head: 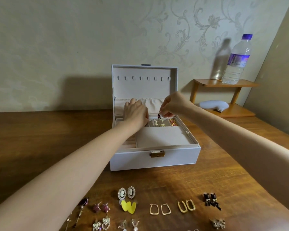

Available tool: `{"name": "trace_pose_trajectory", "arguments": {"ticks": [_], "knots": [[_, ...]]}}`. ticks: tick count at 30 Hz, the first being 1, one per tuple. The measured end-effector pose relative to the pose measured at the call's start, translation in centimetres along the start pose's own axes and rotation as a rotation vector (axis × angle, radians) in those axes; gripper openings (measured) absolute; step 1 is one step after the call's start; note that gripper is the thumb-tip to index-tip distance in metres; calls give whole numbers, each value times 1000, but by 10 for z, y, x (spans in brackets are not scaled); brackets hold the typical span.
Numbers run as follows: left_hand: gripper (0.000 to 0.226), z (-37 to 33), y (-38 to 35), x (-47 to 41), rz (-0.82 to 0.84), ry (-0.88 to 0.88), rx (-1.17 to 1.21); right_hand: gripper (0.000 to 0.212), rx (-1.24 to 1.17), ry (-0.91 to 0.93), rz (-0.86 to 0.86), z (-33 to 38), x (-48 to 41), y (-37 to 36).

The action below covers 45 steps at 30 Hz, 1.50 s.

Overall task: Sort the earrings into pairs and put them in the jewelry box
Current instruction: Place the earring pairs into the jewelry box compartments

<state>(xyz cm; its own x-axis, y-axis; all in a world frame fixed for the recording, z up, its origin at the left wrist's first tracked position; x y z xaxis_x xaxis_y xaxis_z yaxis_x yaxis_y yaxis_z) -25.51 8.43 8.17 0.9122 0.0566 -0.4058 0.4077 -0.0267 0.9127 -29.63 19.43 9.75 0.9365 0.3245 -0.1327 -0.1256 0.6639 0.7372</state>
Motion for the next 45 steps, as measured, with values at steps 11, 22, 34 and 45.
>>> {"name": "trace_pose_trajectory", "arguments": {"ticks": [11,22,34,45], "knots": [[17,1,-9,-13,31,18,51,9,-72,60,22,5,11,3],[23,-1,-14,-16,-10,0,54,5,-74,59,33,1,13,-4],[31,10,-8,-17,91,7,-19,4,-97,55,31,-1,14,-4],[18,9,-5,-16,15,-12,12,6,-133,16,12,2,6,-24]]}}
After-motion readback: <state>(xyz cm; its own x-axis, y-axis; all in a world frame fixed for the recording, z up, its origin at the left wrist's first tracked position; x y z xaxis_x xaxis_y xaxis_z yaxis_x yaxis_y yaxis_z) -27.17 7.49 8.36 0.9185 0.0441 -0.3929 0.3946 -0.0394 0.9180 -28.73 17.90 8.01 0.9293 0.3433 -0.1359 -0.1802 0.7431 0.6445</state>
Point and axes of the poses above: each hand's wrist, its own x-axis away from the middle knuckle, its own y-axis out of the back of the hand, z = x × y, the point moved 10 cm from there along -x, towards the middle knuckle, and after that the axes turned 1 degree about -z, right-handed, at the moved point
